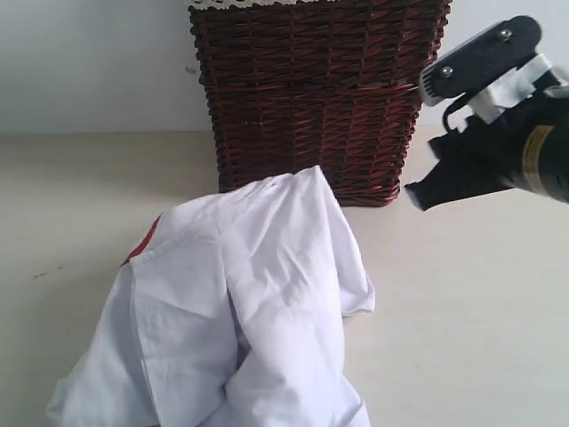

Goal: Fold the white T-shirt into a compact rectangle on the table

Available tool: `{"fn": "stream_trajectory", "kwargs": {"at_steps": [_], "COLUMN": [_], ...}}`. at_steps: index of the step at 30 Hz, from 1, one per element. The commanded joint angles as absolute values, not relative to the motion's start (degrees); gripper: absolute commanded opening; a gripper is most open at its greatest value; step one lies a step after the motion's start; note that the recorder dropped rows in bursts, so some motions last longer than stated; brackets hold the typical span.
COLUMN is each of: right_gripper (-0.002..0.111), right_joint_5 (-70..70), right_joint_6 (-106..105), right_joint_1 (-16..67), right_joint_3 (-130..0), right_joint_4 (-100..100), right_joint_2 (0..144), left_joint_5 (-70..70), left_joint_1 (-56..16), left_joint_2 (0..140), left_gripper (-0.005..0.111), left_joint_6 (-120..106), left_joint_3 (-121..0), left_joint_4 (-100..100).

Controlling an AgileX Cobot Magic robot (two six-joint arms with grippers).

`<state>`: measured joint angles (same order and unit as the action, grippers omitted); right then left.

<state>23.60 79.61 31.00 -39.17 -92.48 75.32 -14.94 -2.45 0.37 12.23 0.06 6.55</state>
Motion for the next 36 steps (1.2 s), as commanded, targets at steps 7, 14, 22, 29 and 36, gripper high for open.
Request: {"fn": "stream_trajectory", "kwargs": {"at_steps": [7, 14, 22, 29, 36], "right_gripper": [0.044, 0.044, 0.043, 0.024, 0.0], "right_joint_5": [3.94, -1.43, 1.93, 7.71, 8.1], "right_joint_6": [56.96, 56.96, 57.24, 57.11, 56.63], "right_joint_1": [31.0, 31.0, 31.0, 31.0, 31.0], "right_joint_3": [-41.57, -41.57, -41.43, -41.43, -41.43], "right_joint_4": [-64.1, -61.34, -59.16, -55.37, -54.23], "right_joint_2": [67.03, 60.04, 50.61, 44.07, 43.37], "left_joint_5": [-14.66, -14.66, -14.66, -8.44, 4.89], "left_joint_1": [-2.41, -2.41, -2.41, -2.41, -2.41], "left_joint_2": [0.0, 0.0, 0.0, 0.0, 0.0], "left_gripper": [0.0, 0.0, 0.0, 0.0, 0.0], "left_joint_6": [12.23, 12.23, 12.23, 10.8, 18.51], "left_joint_3": [0.0, 0.0, 0.0, 0.0, 0.0], "left_joint_4": [6.81, 6.81, 6.68, 6.63, 12.49]}}
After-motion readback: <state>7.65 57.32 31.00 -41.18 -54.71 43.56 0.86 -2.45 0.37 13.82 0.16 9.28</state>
